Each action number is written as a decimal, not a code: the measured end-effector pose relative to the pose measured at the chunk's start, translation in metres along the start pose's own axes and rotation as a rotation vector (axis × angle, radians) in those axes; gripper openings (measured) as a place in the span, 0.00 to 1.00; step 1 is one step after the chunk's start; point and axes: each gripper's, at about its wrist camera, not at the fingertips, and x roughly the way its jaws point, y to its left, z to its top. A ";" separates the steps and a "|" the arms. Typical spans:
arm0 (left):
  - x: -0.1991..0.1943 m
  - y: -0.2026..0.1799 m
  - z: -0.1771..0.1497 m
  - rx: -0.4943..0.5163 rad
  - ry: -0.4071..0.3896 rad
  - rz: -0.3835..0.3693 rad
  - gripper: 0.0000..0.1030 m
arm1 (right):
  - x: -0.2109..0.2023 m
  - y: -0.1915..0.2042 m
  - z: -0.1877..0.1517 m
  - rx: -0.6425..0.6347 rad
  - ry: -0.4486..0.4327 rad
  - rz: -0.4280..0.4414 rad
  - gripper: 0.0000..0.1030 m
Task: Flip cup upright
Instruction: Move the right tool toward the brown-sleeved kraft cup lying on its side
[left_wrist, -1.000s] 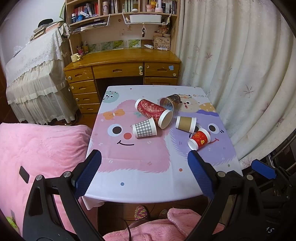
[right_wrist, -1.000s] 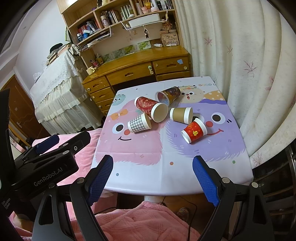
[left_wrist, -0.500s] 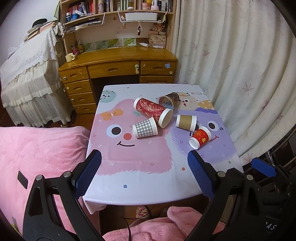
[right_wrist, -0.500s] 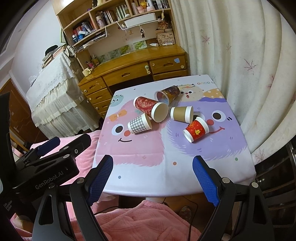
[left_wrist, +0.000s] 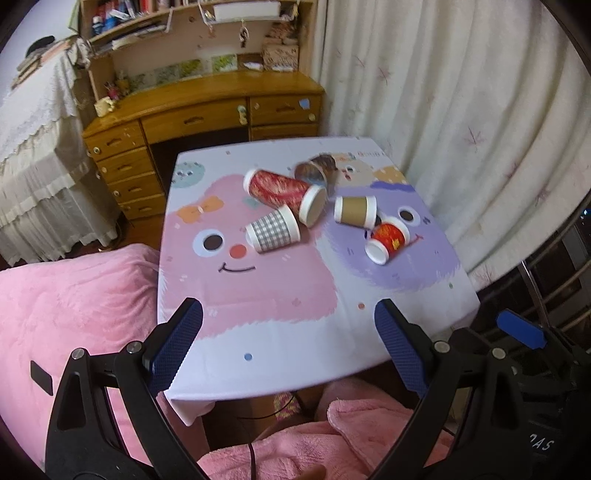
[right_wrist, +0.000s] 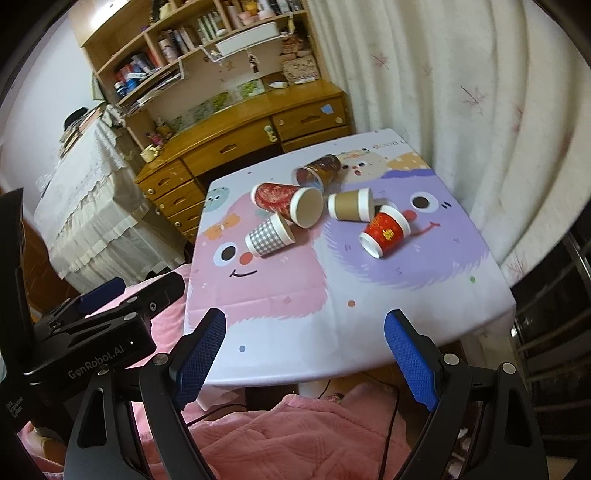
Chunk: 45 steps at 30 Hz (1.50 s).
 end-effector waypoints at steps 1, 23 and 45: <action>0.003 -0.001 -0.001 0.003 0.010 -0.006 0.91 | 0.000 -0.002 -0.002 0.010 0.004 -0.003 0.87; 0.135 -0.032 0.009 0.084 0.433 -0.077 0.91 | 0.062 -0.055 0.012 0.114 0.181 -0.129 0.87; 0.325 -0.161 0.134 0.774 0.475 0.012 0.90 | 0.259 -0.195 0.181 0.328 0.372 -0.184 0.87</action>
